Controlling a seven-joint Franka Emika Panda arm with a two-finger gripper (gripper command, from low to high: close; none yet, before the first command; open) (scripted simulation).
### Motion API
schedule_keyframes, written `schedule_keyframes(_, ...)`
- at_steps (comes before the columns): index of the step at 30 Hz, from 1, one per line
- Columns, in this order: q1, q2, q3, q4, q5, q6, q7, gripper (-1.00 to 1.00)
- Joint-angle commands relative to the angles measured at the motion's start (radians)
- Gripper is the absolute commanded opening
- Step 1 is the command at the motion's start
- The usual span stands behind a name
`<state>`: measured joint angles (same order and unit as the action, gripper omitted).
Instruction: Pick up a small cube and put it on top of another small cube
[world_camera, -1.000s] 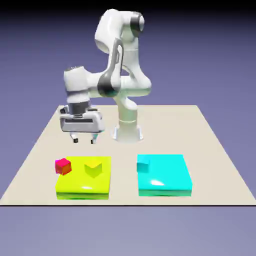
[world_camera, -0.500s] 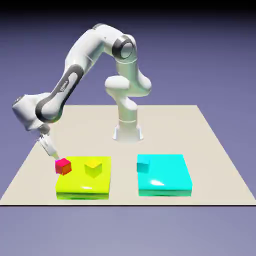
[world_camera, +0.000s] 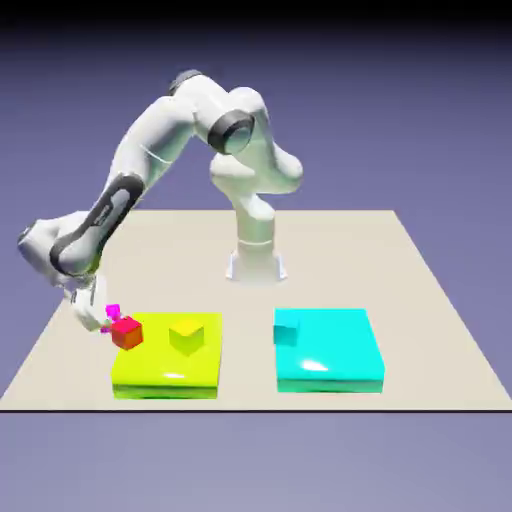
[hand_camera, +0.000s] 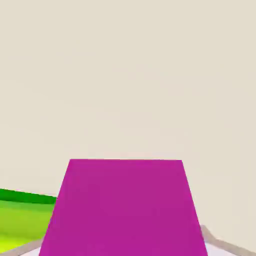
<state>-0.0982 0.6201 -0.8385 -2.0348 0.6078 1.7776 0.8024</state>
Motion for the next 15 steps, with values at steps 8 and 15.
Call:
schedule_keyframes(8, 0.137, -0.188, 0.154, 0.04, -0.316, -0.146, 0.052, -1.0)
schedule_keyframes(15, 0.113, -0.311, 0.408, 0.072, -0.487, -0.121, -0.018, -1.0)
